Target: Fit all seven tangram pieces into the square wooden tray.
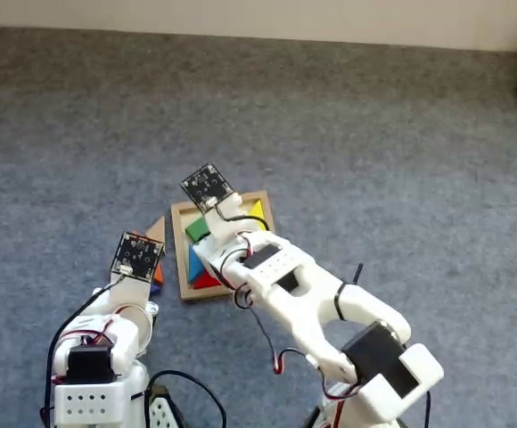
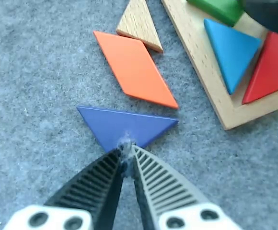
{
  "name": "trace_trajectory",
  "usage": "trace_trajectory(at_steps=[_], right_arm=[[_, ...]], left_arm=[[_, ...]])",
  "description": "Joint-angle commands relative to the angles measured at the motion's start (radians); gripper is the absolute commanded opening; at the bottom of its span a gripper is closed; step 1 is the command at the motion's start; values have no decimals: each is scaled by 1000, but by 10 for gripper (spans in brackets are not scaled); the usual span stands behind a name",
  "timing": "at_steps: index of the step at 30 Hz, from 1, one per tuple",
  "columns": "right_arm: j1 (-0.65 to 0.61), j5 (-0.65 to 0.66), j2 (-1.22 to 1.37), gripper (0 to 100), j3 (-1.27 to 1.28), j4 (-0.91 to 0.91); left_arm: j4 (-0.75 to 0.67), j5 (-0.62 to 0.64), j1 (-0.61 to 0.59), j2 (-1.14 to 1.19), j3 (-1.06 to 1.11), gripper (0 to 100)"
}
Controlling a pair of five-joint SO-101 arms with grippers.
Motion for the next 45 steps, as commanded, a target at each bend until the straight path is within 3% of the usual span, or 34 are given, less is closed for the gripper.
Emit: trace_trajectory(at_steps=[1, 6, 8, 13, 22, 32, 37, 45], right_arm=[[15, 12, -10, 12, -59, -15], [10, 103, -18, 9, -50, 2], [10, 153, -18, 9, -58, 88], [13, 140, -30, 9, -85, 277], [16, 141, -297, 9, -12, 278], [16, 141, -183, 9, 117, -99], [7, 146, -56, 9, 116, -108], [-90, 146, -99, 9, 130, -93]], left_arm=[[3, 6, -10, -5, 21, 9], [3, 6, -10, -5, 21, 9], [3, 6, -10, -5, 21, 9], [3, 6, -10, -5, 21, 9], [3, 6, -10, -5, 21, 9], [3, 6, -10, -5, 21, 9], [3, 6, -10, -5, 21, 9], [3, 6, -10, -5, 21, 9]])
